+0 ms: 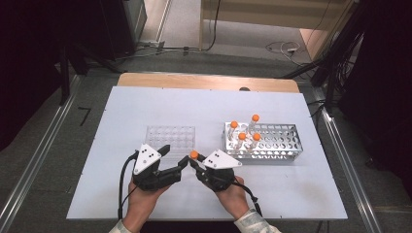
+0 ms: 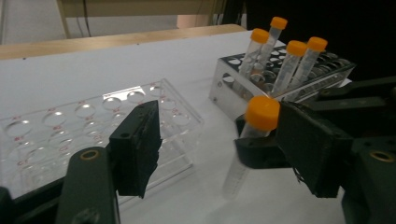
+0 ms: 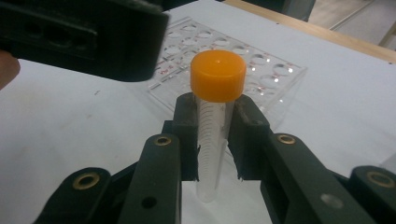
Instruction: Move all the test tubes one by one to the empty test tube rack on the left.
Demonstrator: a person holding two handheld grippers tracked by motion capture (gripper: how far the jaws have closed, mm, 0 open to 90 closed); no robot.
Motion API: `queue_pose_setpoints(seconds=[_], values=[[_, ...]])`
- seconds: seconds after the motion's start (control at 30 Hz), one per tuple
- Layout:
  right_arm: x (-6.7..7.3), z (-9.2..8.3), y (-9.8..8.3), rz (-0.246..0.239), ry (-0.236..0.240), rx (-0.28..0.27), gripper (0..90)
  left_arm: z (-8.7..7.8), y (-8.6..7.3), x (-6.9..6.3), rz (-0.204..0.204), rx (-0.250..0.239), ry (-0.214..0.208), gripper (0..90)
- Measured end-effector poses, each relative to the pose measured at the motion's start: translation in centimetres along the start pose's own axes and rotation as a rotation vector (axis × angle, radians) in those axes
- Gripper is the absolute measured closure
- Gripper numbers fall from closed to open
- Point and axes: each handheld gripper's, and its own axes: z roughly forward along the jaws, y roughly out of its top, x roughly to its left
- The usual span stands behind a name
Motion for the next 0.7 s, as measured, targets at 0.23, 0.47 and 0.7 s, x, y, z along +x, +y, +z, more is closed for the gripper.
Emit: queue_pose_setpoints(seconds=[0.23,0.47,0.7], values=[[0.9,0.9,0.1,-0.009,0.027,0.003,72.1,0.4,0.1,0.0,-0.001,0.006,-0.066,45.6],[1.3,1.1,0.4,-0.005,0.033,-0.005,72.1,0.7,0.1,0.0,0.007,0.027,-0.083,60.4],[1.4,1.0,0.7,-0.012,0.036,-0.009,72.1,1.0,0.0,-0.1,0.027,0.040,-0.086,68.0]])
